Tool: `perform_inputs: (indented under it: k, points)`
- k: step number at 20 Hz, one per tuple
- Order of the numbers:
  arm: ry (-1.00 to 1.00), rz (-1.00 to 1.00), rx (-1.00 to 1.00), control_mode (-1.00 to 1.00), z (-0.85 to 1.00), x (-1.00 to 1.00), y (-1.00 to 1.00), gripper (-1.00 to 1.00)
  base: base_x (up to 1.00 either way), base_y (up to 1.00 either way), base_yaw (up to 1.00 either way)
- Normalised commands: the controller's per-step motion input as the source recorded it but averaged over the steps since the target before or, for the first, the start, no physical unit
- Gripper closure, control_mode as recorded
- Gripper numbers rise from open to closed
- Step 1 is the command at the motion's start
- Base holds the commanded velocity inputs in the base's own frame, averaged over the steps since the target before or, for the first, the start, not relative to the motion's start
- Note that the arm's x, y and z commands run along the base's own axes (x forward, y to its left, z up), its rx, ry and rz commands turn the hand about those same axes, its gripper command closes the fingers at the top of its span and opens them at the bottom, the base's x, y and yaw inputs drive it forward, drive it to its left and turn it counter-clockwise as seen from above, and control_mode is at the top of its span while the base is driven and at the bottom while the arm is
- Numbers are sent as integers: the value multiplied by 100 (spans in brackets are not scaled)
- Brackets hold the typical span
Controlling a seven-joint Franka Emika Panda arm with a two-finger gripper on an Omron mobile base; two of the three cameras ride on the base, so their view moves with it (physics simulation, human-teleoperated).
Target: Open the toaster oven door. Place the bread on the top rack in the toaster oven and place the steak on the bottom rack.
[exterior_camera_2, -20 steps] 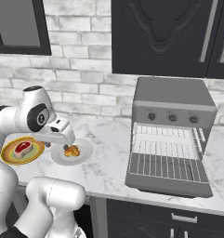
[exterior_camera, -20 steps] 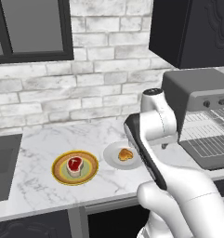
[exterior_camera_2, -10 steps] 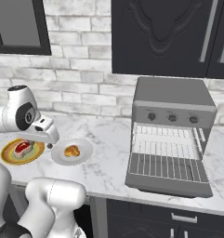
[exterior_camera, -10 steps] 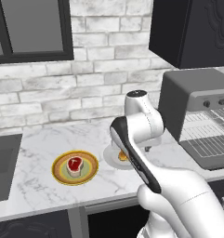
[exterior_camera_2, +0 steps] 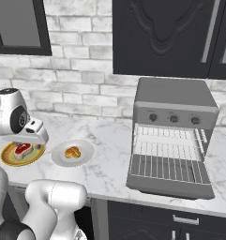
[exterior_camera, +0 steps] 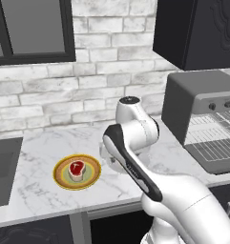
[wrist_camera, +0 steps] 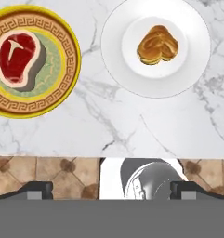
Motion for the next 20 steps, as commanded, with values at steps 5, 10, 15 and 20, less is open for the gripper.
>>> perform_inputs:
  k: [5,10,15,20]
  points:
    - [-1,6,8,-100,-18,10,55,-100,0,0,0]
    - [0,0,4,-100,-21,13,57,-100,0,0,0]
    - [0,0,0,-100,-22,23,58,-100,0,0,0]
    - [0,0,0,-100,-27,29,36,-100,0,0,0]
